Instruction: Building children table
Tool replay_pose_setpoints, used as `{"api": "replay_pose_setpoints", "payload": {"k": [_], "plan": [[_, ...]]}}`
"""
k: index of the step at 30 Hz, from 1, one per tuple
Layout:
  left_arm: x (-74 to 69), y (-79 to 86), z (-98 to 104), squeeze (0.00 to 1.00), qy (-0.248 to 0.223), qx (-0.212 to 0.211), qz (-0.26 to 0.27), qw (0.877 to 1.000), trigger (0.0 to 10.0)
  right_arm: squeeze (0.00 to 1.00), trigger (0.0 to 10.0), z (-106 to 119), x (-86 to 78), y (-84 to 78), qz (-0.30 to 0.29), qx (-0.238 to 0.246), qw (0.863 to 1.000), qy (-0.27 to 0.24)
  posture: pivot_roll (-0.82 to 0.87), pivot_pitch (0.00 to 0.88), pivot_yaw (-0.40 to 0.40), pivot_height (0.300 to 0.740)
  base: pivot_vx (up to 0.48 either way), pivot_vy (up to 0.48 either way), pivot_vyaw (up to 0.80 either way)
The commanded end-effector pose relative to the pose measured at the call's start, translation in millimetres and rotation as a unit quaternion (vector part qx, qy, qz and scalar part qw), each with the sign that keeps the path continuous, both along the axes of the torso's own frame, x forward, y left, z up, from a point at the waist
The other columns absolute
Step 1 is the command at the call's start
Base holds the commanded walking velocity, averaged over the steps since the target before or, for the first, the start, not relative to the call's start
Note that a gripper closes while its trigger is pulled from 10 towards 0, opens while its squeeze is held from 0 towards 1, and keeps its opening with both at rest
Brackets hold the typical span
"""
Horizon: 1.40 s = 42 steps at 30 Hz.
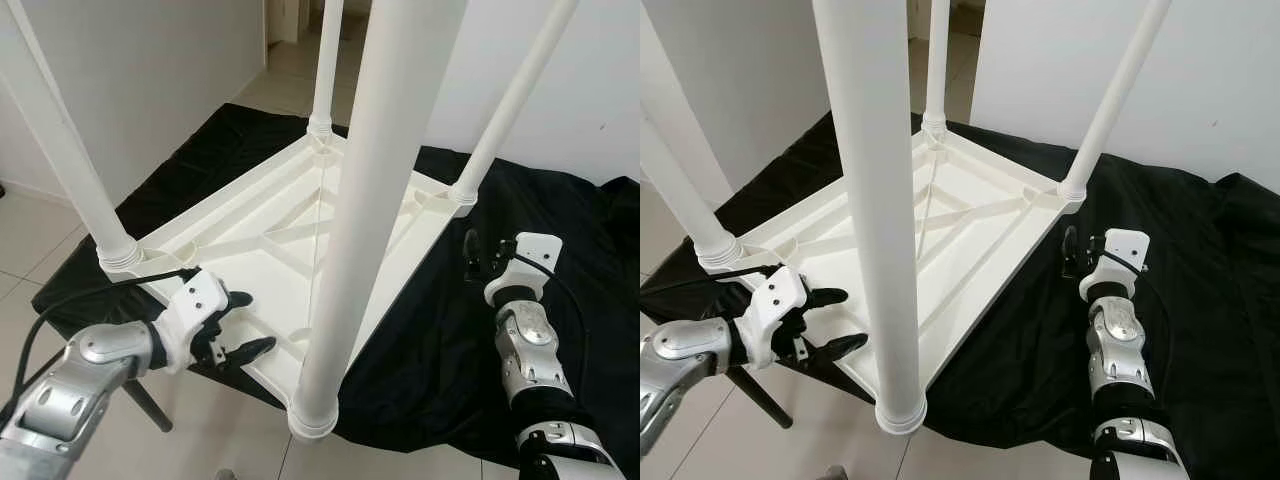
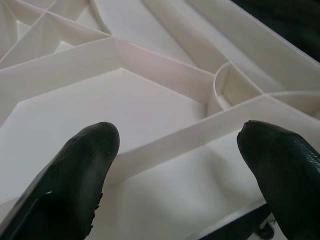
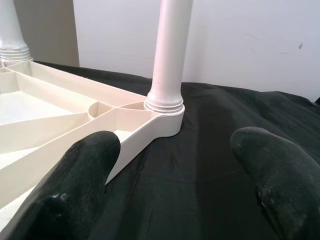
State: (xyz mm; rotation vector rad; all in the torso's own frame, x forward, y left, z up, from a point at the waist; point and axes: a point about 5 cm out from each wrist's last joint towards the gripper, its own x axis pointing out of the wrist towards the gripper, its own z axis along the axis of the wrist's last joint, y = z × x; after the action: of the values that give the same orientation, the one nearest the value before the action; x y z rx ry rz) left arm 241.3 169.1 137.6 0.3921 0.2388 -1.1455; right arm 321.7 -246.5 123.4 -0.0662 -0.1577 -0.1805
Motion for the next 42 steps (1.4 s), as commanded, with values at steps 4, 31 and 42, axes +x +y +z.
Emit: {"api": "replay_pose_setpoints", "payload": {"k": [4, 31, 42], "plan": [[3.8, -0.4, -10, 0.00, 0.000, 0.062, -0.047, 0.997, 10.0, 0.00, 10.0, 2, -0.4, -6.2, -0.003, -0.002, 1.000, 0.002, 0.05, 0.000, -0.069, 0.740, 0.000, 0.000, 0.00], [24.0, -33.2, -28, 0.00, 0.007, 0.094, -0.107, 0.990, 0.0, 0.00, 10.0, 8, -6.3, -13.6, -0.020, -0.006, 1.000, -0.008, -0.03, 0.000, -0.018, 0.740, 0.000, 0.000, 0.00], [33.1, -49.3, -28, 0.00, 0.001, 0.079, -0.123, 0.989, 0.0, 0.00, 10.0, 8, -13.5, -20.3, -0.040, -0.006, 0.999, -0.012, -0.05, 0.000, 0.000, 0.740, 0.000, 0.000, 0.00]]}}
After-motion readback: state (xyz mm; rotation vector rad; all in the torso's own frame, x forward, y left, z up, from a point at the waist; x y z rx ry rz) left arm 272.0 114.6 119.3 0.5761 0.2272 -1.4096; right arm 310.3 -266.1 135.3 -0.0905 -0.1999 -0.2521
